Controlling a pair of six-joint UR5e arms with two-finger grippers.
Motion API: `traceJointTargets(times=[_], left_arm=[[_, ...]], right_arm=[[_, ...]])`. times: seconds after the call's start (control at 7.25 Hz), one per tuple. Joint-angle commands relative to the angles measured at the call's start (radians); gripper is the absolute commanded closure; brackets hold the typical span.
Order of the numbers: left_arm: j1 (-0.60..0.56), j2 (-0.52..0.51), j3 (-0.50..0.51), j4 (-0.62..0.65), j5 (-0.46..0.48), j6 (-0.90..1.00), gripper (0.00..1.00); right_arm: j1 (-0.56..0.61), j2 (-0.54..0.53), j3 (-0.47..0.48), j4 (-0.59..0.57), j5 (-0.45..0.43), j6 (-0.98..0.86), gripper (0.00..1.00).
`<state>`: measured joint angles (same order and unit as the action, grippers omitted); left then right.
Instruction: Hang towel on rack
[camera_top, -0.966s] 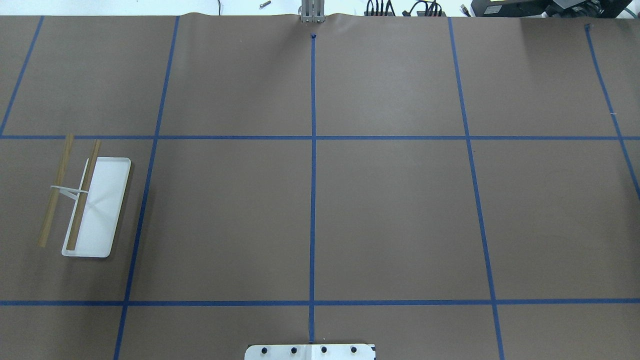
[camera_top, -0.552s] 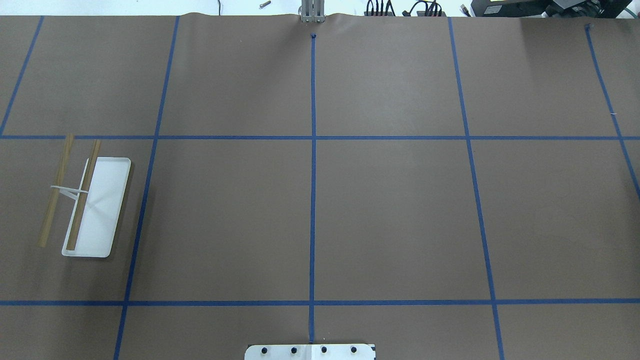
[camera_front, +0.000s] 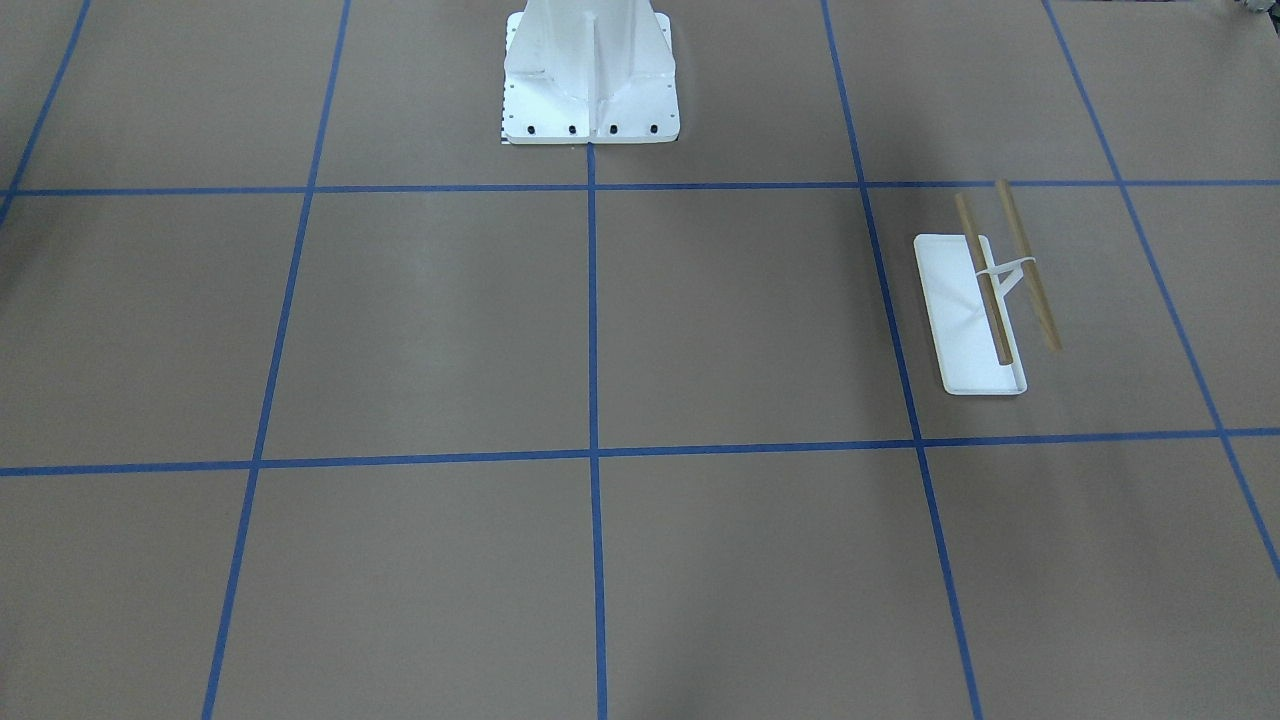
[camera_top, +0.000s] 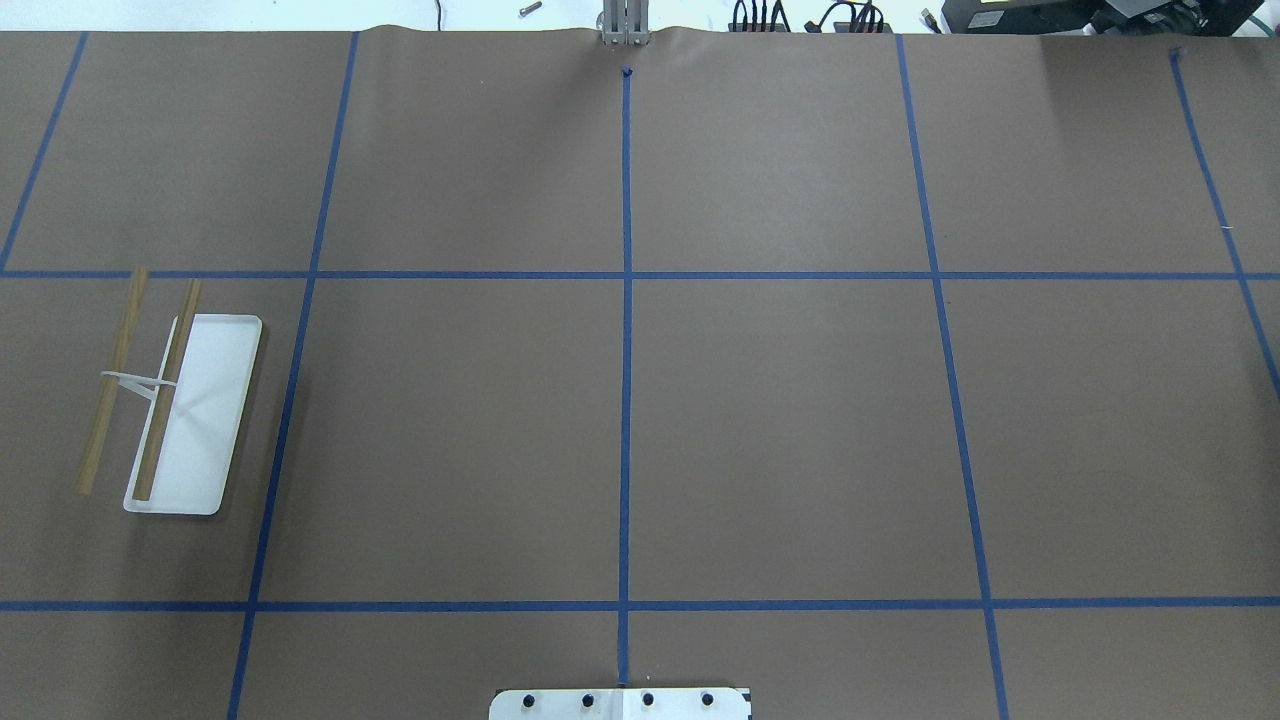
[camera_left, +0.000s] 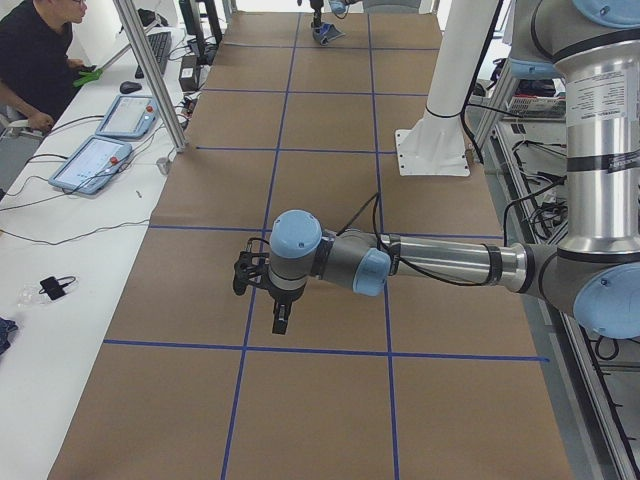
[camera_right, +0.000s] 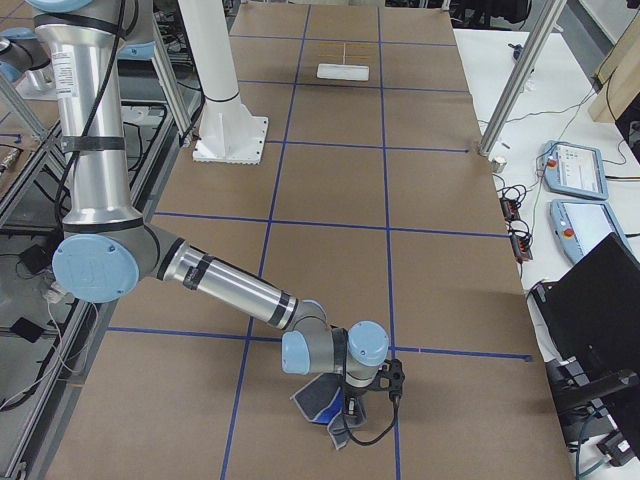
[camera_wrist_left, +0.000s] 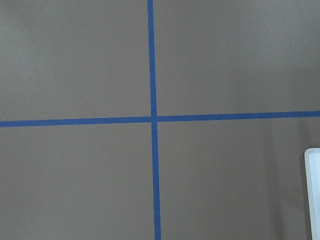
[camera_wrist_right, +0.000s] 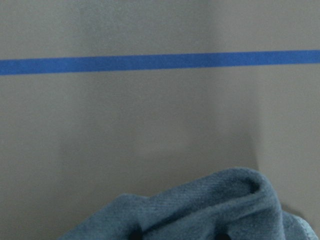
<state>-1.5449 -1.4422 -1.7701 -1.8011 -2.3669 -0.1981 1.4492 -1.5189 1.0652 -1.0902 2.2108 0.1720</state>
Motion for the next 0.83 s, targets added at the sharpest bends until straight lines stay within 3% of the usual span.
traceJointTargets(times=[0.0,0.41,0.69], left_arm=[[0.000,-0.001,0.000,0.002,-0.002,-0.001,0.02],[0.000,-0.006,0.000,0.002,0.000,-0.001,0.02],[0.000,-0.006,-0.002,0.002,-0.002,-0.001,0.02]], right_arm=[[-0.020,0.003,-0.001,0.007,-0.028,-0.002,1.00],[-0.015,0.011,0.013,0.006,-0.008,-0.014,1.00],[0.061,0.008,0.088,-0.008,0.103,-0.016,1.00]])
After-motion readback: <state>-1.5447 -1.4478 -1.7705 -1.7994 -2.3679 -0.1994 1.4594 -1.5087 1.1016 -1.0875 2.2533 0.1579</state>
